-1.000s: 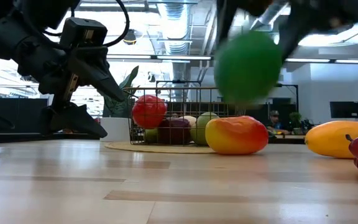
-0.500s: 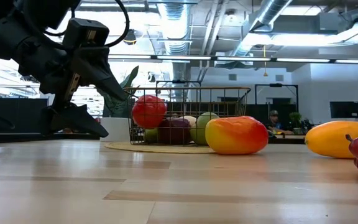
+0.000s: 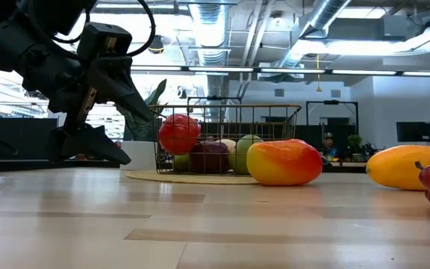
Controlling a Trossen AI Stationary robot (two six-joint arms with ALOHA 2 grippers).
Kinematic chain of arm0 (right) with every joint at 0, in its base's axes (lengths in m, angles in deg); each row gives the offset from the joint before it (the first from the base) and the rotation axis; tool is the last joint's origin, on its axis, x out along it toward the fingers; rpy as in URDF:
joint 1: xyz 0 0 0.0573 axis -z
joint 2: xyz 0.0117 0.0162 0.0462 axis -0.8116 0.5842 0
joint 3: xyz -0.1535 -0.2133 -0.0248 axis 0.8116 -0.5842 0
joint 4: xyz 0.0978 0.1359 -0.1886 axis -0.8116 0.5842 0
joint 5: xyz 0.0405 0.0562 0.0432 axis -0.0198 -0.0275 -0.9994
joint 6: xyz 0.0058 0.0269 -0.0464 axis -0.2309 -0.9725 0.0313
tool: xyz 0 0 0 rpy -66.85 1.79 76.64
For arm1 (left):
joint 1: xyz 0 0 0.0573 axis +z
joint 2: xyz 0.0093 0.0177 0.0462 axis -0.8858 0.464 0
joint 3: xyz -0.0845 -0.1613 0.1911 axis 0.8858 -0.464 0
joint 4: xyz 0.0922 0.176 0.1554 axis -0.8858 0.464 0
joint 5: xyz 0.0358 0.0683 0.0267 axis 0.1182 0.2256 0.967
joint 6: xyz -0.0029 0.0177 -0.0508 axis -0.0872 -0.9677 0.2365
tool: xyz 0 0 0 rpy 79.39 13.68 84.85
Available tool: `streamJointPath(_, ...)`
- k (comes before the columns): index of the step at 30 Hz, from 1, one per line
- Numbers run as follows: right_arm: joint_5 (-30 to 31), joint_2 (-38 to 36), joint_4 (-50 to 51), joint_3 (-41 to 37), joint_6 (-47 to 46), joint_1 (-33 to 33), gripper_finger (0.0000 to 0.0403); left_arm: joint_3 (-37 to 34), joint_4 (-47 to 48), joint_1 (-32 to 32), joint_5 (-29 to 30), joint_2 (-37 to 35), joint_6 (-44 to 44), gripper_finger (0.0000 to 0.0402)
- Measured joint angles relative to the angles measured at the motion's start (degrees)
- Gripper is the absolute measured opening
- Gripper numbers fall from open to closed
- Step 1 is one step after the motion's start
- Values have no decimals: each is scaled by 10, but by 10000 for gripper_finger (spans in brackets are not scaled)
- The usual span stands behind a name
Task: Build produce basket
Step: Put the green lime into the wire basket
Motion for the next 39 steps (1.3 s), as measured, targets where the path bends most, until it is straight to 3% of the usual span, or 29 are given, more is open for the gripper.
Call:
streamJointPath(12,-113,27,267,-1,34,191,291,0,35,5,-25,0,-13,316)
streamJointPath(16,-153,55,293,0,78,249,292,0,45,14,-42,0,-22,316)
streamJointPath(26,-274,169,129,0,224,364,291,0,81,16,-70,0,-35,316)
streamJointPath(35,-362,265,-43,0,266,436,292,1,96,16,-84,-1,-61,316)
streamJointPath(39,-371,296,-84,0,276,448,292,2,102,16,-84,-1,-69,316)
